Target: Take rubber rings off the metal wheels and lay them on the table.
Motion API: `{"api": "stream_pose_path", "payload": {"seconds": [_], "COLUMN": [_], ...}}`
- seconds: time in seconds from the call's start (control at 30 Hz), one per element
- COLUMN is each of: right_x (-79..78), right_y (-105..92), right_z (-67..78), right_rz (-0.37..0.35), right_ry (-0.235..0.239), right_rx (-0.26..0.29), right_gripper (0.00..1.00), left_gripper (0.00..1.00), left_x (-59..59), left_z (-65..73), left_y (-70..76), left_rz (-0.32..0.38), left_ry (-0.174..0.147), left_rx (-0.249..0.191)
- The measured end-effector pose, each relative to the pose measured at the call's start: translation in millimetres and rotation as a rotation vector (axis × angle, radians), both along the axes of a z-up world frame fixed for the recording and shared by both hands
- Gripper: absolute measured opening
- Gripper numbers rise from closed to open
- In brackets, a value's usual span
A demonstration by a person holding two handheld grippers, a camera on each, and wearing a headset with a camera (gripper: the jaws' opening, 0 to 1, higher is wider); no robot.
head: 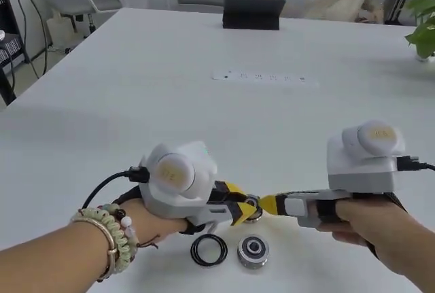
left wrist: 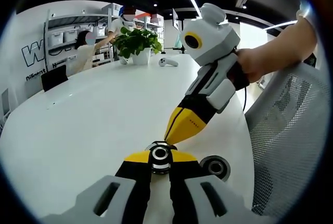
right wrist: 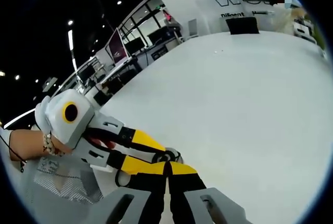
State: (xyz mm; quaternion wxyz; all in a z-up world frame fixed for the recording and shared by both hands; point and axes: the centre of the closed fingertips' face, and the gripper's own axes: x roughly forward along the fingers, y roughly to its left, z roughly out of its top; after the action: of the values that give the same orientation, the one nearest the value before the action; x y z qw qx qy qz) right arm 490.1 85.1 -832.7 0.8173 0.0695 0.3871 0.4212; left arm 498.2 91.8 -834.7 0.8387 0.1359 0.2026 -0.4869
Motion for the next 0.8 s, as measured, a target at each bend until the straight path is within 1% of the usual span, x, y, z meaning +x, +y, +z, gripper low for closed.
{"api": "stream_pose_path", "payload": {"seconds": [0.33, 0.57, 0.67, 0.8], "right_x": [-0.4, -0.2, 0.1, -0.2], "right_y": [2.7, 5.2, 7.0, 8.8], "right_z": [2.0, 3.7, 5.8, 4.2], "right_rz": [0.012, 0.031, 0.035, 0.048], "right_ry": [-0.008, -0.025, -0.03, -0.049], "right_rx": [0.006, 0.008, 0.018, 0.002], "right_gripper": [0.0, 0.0, 0.0, 0.0], "left_gripper": [0.07, 0.07, 0.07, 0.07], "left_x": [0.4, 0.3, 0.5, 0.8], "left_z": [-0.2, -0.2, -0.1, 0.0], "left_y": [0.0, 0.1, 0.0, -0.1], "left_rz": [0.0, 0.0, 0.002, 0.003], "left_ry": [0.0, 0.001, 0.001, 0.001], "left_rx": [-0.002, -0.006, -0.007, -0.009]}}
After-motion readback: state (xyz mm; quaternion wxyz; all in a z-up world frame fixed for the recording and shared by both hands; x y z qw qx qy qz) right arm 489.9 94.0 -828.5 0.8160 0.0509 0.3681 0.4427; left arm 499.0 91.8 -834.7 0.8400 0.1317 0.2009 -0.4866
